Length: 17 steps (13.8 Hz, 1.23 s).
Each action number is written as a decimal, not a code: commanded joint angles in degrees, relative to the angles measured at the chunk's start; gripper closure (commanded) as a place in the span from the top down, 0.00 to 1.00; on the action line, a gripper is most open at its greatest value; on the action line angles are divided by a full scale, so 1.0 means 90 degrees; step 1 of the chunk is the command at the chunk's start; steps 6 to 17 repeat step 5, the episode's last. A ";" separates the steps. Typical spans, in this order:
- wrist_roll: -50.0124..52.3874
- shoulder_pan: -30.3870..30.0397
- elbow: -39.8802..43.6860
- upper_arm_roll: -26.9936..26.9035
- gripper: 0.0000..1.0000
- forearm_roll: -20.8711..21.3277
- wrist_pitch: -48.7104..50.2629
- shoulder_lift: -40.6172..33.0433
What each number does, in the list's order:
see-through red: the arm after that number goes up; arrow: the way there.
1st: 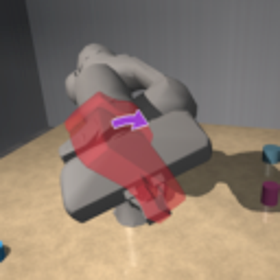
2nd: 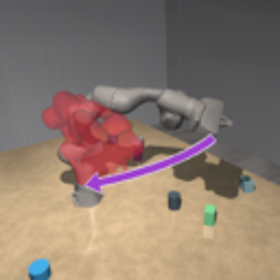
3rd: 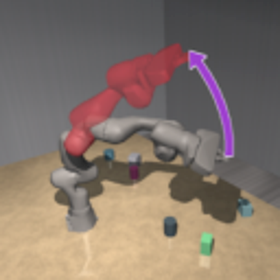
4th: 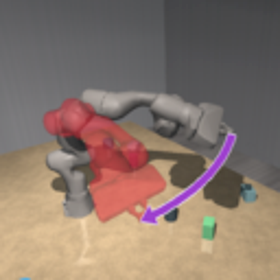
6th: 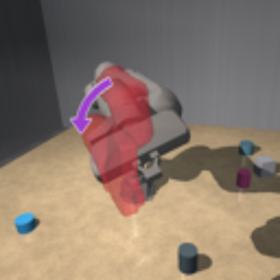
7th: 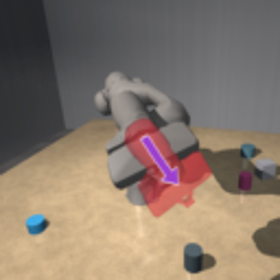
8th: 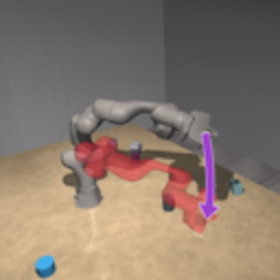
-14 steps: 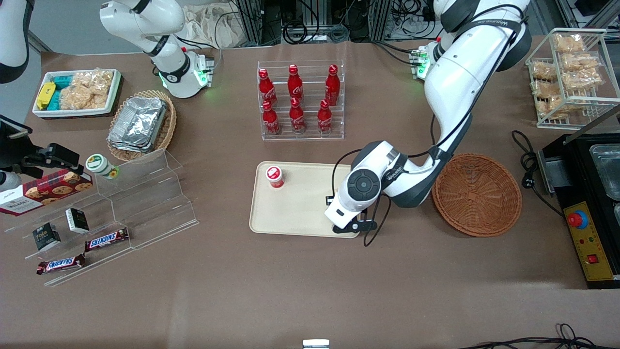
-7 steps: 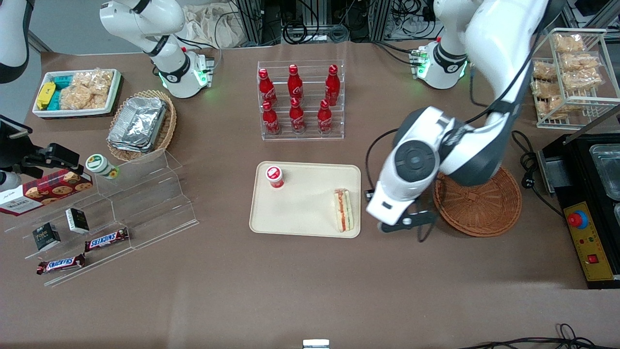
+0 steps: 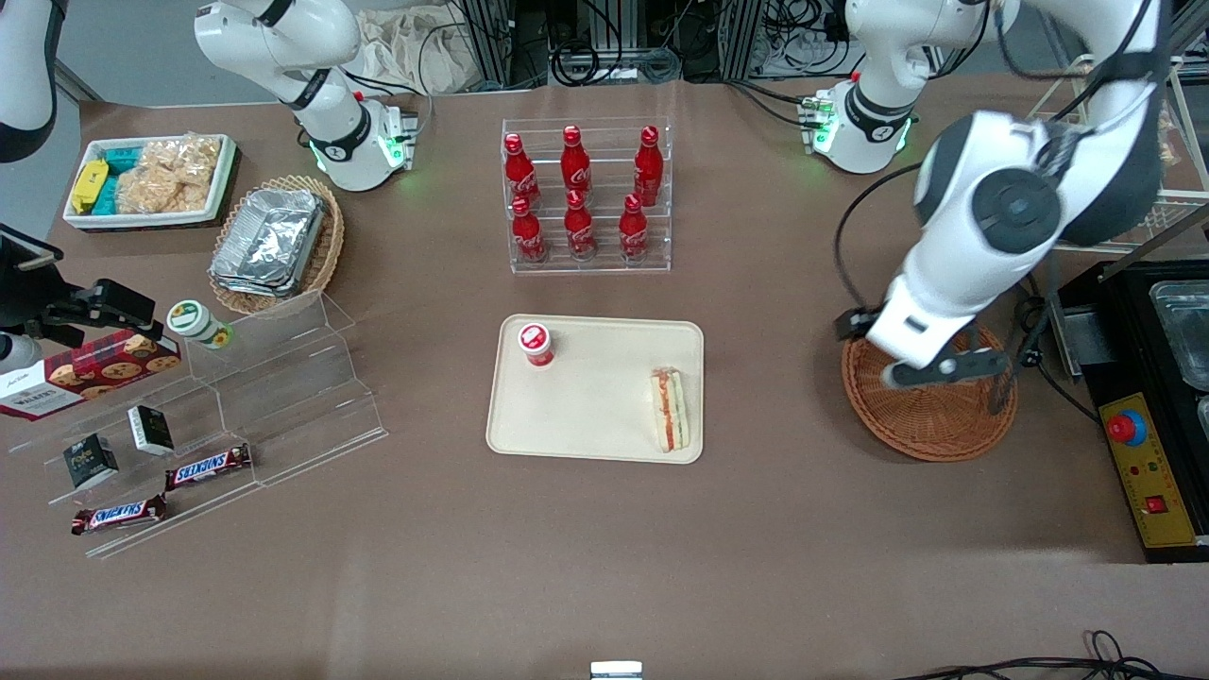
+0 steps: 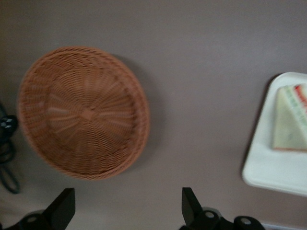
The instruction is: Place sandwich from basket to tray
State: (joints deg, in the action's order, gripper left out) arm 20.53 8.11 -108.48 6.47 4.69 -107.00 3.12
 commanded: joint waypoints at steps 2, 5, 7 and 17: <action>-0.1468 0.0007 -0.0155 -0.0824 1.00 -0.0238 0.0451 -0.0581; -0.2414 0.0007 0.0916 -0.1100 1.00 -0.0316 0.1212 -0.0095; -0.2414 0.0007 0.0916 -0.1100 1.00 -0.0316 0.1212 -0.0095; -0.2414 0.0007 0.0916 -0.1100 1.00 -0.0316 0.1212 -0.0095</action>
